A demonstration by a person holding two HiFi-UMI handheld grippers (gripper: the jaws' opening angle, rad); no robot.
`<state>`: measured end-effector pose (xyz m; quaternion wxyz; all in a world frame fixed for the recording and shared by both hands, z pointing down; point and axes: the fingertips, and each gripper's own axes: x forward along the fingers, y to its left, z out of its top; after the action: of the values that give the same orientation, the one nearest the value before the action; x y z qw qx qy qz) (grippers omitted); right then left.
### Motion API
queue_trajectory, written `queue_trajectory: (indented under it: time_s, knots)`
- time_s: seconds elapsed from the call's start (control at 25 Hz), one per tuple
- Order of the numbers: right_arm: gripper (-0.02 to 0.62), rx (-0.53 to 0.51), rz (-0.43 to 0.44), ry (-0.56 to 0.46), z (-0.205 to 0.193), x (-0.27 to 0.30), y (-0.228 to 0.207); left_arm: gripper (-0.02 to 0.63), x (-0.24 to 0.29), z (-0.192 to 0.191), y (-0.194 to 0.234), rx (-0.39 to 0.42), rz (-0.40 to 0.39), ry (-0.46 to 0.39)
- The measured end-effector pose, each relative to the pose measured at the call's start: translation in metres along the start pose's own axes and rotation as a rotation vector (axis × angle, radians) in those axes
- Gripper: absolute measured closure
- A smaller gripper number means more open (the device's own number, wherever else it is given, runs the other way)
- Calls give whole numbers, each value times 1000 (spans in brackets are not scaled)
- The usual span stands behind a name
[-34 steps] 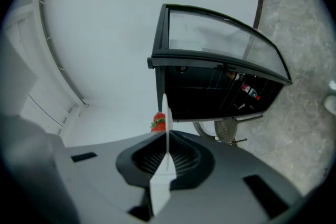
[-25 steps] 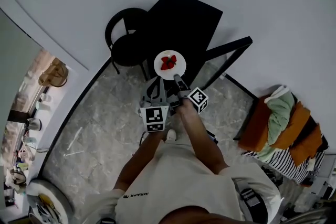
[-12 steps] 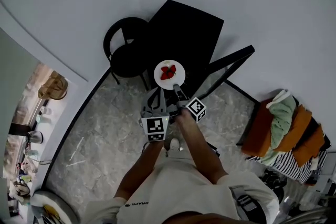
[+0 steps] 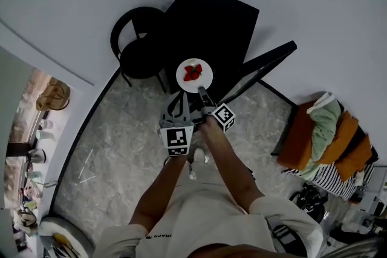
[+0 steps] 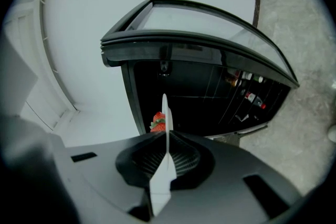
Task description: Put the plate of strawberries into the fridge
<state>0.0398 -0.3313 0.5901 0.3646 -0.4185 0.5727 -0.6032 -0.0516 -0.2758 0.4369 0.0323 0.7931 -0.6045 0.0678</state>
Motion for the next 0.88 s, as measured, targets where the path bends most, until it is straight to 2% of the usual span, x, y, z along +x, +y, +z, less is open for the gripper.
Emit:
queue_trajectory:
  time_s: [0.16,0.64,0.88]
  knots:
    - [574,14,-4,-31,5,7,-12,603,5,-5,7,-1,5,-17]
    - [574,32,-37,-81,7,29,-53,603,16,-36,14,-42,42,3]
    - [574,34,-22,-111,15,38,-71,603,26,-50,16,-44,46,3]
